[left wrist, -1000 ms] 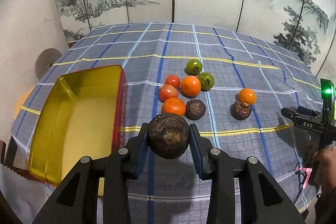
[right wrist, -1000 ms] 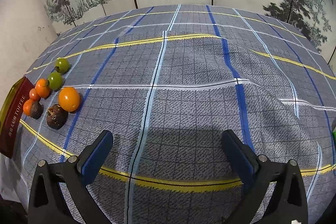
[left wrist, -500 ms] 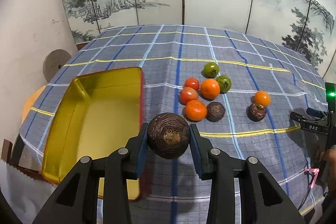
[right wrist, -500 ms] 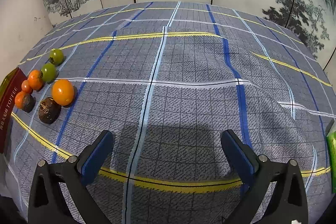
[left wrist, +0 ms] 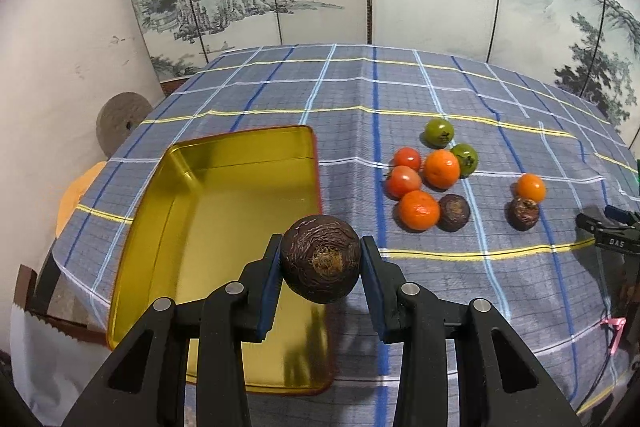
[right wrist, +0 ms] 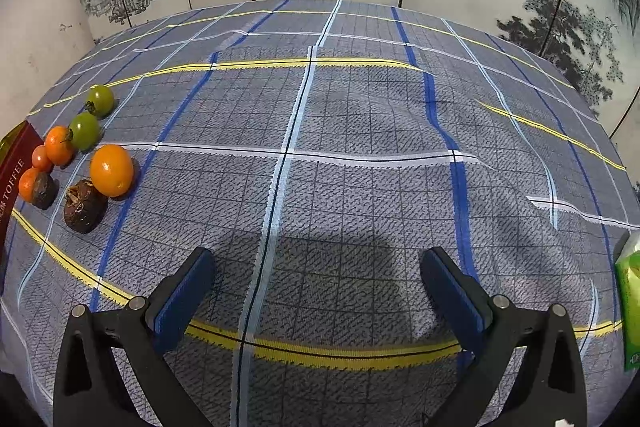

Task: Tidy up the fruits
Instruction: 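Carry the dark brown fruit with the left gripper over the tin and release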

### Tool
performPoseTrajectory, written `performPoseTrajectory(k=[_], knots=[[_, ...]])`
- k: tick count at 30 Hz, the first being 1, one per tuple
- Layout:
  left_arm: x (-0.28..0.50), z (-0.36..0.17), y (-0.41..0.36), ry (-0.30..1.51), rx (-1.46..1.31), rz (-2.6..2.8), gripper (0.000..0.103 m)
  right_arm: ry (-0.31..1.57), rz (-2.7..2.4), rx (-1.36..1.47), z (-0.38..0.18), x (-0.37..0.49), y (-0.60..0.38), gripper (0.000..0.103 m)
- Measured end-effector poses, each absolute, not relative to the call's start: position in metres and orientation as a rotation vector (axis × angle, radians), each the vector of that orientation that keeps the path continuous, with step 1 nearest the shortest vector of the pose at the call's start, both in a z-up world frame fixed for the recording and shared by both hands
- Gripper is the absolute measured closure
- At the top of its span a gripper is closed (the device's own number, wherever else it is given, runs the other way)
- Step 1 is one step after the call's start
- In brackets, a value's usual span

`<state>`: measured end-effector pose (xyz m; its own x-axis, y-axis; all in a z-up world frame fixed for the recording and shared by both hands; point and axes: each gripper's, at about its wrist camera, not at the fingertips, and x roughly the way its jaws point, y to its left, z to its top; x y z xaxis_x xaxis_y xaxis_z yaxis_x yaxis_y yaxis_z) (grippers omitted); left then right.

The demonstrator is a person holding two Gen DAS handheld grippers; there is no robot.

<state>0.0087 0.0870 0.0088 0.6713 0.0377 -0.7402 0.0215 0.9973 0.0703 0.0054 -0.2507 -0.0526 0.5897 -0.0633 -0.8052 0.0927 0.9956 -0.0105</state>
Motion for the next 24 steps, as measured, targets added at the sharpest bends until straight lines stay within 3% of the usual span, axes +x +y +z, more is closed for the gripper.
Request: performPoseTrajectory(k=[24], knots=[[0.056,-0.007,0.147,0.899,0.109,0.091,0.065,0.936,-0.092,0.033,-0.053,0.006,-0.250,0.000]])
